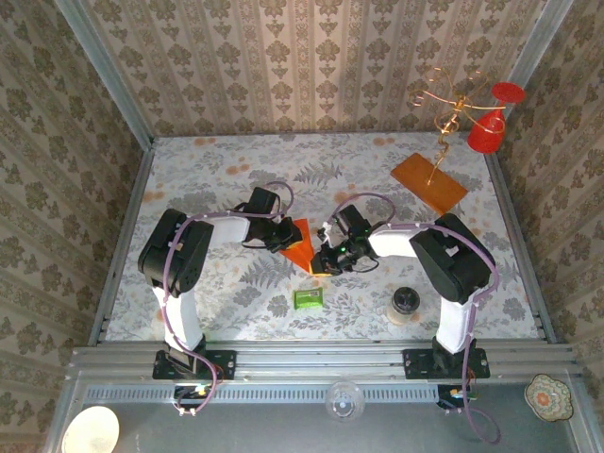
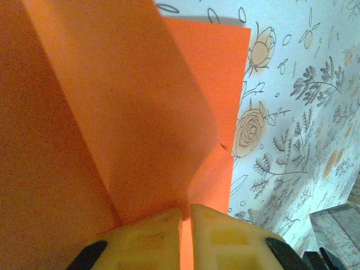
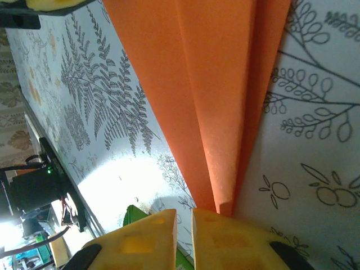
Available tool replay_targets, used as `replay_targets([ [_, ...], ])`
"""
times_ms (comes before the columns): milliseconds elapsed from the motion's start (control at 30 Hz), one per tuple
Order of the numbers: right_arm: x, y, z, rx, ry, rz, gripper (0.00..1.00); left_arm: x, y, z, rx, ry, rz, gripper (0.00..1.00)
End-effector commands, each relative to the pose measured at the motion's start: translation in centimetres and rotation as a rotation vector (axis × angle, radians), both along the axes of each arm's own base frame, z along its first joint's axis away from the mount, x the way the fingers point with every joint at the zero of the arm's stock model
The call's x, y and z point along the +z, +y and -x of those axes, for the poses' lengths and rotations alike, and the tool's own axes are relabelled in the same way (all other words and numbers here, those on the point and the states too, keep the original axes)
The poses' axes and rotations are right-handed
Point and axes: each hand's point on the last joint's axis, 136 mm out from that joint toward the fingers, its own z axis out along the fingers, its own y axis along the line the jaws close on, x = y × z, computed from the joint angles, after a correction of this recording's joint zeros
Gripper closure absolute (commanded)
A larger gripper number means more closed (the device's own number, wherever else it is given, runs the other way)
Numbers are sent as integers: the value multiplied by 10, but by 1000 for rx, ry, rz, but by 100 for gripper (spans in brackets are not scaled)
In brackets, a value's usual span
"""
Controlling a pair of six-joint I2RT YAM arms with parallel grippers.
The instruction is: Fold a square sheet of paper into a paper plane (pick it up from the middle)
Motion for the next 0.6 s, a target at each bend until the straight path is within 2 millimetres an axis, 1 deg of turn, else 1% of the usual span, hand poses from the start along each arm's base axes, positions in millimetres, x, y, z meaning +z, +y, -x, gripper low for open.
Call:
replay_targets([
  [0, -16, -2, 13, 34, 45, 29, 83, -1, 5, 10, 4, 24, -19, 85],
  [167, -29, -8, 16, 39, 60, 89, 83, -3, 7, 12, 5, 31, -23, 85],
  [233, -25, -8, 13, 38, 47, 89, 83, -5, 6, 12, 4, 34, -24, 85],
  [267, -18, -6, 10, 34, 29, 74, 82, -5, 6, 13, 3, 36, -24, 85],
  [367, 14, -1, -5, 2, -52, 10, 82, -6, 7, 12, 5, 37, -27, 85],
  [433, 31, -3, -17, -36, -102, -8, 81, -5, 7, 12, 4, 34, -26, 85],
  [500, 41, -6, -28, -69, -141, -14, 80, -4, 7, 12, 5, 32, -26, 85],
  [567, 41, -7, -35, -88, -151, -6, 80, -5, 7, 12, 5, 32, -28, 85],
])
